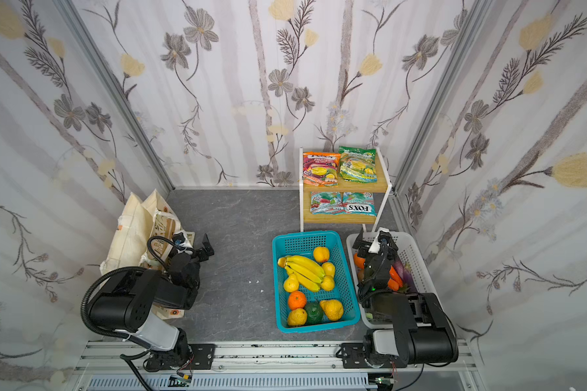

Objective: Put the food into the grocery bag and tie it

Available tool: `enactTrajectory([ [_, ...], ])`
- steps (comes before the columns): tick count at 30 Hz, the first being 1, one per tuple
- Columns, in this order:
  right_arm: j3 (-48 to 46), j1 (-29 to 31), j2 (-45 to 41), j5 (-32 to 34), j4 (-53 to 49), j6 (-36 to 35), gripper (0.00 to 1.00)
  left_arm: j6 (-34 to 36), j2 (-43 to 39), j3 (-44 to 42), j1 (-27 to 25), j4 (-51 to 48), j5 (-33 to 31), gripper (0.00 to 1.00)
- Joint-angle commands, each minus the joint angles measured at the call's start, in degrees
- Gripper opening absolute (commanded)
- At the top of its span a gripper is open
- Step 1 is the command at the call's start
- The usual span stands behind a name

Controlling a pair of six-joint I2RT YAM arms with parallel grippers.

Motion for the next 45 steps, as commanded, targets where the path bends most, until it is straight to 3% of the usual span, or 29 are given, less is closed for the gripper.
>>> enactTrajectory([
  [1,0.1,0.0,0.1,-0.1,1.9,-0.5,1.0,0.2,0.1,0.1,0.1,2.7,-0.4,1.0],
  [37,0.1,0.0,0.0,-0.1,1.8,-0.6,1.0,0.1,0.0,0.2,0.1,2.7,-0.4,1.0],
  [45,0.1,0.1,0.1,-0.1,1.8,-0.6,1.0,-1.0,-0.1,0.2,1.7,2.2,2.4,1.0],
])
